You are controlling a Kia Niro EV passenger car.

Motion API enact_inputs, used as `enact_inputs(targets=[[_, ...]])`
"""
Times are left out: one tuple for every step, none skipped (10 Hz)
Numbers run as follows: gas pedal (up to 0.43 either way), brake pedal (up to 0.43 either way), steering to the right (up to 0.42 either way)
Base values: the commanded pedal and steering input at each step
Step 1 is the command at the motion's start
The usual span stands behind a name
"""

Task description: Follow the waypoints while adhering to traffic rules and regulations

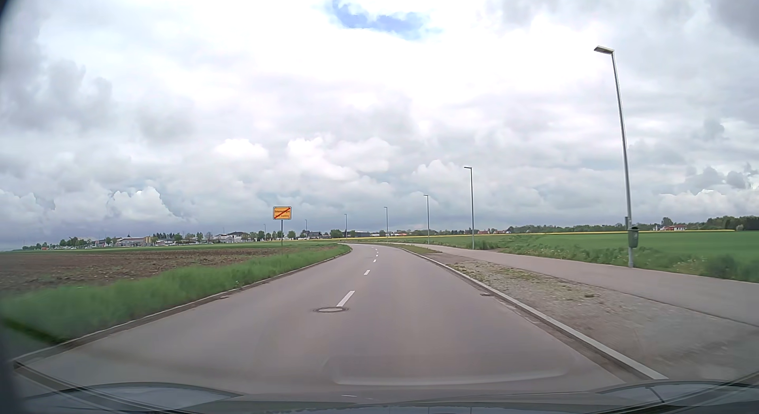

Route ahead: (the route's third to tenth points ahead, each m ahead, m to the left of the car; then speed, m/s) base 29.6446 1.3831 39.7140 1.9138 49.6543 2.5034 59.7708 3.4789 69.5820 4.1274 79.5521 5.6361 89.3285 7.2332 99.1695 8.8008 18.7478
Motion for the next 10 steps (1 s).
enact_inputs(targets=[[0.287, 0.012, -0.009], [0.287, 0.012, -0.009], [0.268, 0.012, -0.009], [0.260, 0.012, -0.008], [0.248, 0.012, -0.009], [0.240, 0.012, -0.008], [0.240, 0.012, -0.009], [0.240, 0.012, -0.008], [0.240, 0.012, -0.008], [0.240, 0.012, -0.009]])
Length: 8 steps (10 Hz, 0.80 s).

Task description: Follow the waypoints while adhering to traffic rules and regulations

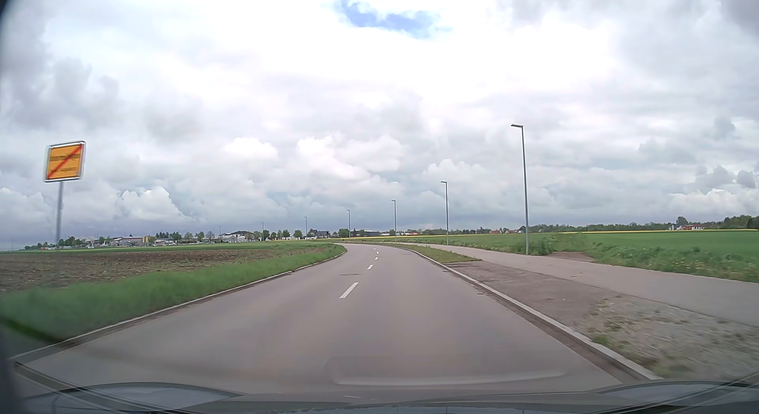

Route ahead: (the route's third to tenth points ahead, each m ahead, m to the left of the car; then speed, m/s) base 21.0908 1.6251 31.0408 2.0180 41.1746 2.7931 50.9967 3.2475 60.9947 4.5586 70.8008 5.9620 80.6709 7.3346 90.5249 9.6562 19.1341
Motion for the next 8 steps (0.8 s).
enact_inputs(targets=[[0.240, 0.012, -0.009], [0.240, 0.012, -0.009], [0.240, 0.012, -0.009], [0.228, 0.012, -0.009], [0.228, 0.012, -0.009], [0.220, 0.012, -0.009], [0.220, 0.012, -0.009], [0.220, 0.012, -0.009]])
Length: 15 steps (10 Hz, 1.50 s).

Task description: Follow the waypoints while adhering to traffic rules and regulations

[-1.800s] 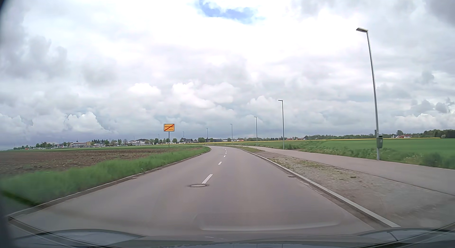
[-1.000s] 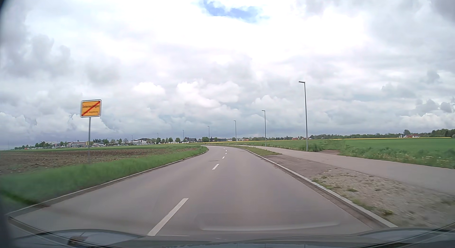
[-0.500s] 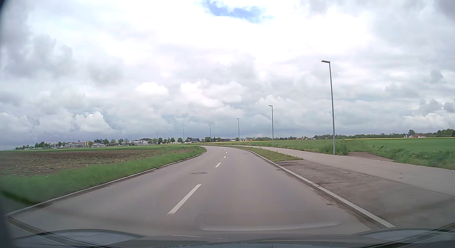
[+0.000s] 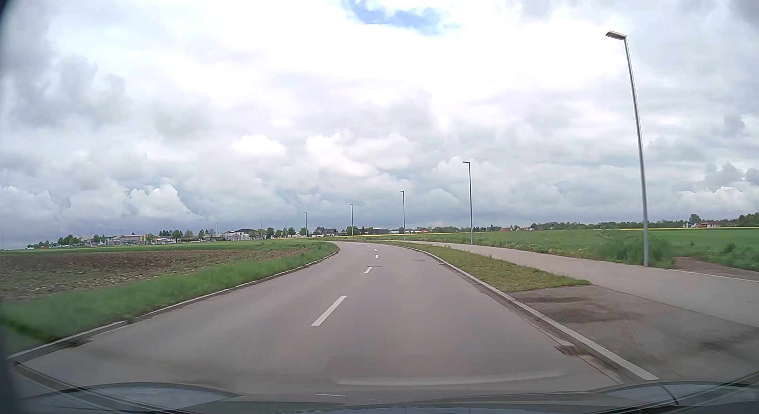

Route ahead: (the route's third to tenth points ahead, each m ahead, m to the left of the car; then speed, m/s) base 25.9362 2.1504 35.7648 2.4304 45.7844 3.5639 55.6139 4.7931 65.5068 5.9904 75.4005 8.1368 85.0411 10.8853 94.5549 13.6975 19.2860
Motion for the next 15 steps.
enact_inputs(targets=[[0.220, 0.012, -0.009], [0.220, 0.012, -0.009], [0.220, 0.012, -0.008], [0.220, 0.012, -0.009], [0.220, 0.012, -0.008], [0.220, 0.012, -0.009], [0.220, 0.012, -0.008], [0.220, 0.012, -0.009], [0.220, 0.012, -0.009], [0.220, 0.012, -0.009], [0.220, 0.012, -0.009], [0.220, 0.012, -0.010], [0.220, 0.012, -0.014], [0.220, 0.012, -0.016], [0.220, 0.012, -0.016]])
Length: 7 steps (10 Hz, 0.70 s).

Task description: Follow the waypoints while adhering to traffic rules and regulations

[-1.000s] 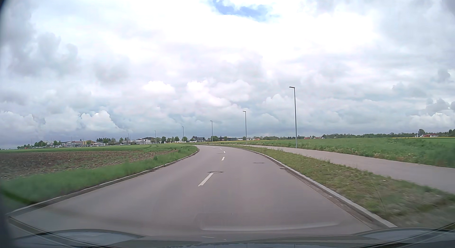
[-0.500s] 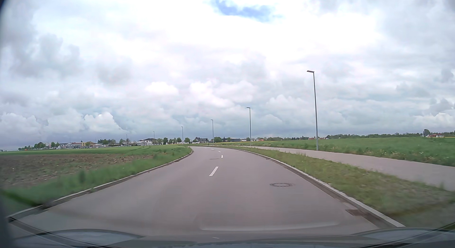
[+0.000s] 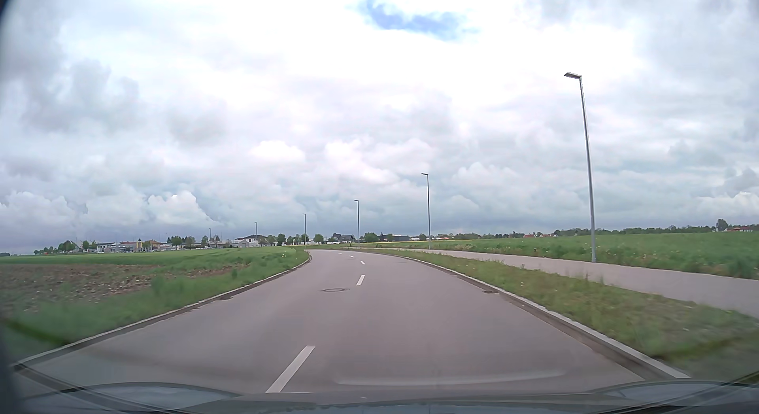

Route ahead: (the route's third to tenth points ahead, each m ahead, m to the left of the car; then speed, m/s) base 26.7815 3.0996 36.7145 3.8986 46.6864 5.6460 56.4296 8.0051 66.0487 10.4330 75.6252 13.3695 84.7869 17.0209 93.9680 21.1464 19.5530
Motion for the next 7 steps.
enact_inputs(targets=[[0.220, 0.012, -0.016], [0.220, 0.012, -0.020], [0.220, 0.012, -0.024], [0.220, 0.012, -0.025], [0.220, 0.012, -0.025], [0.220, 0.012, -0.025], [0.220, 0.012, -0.025]])
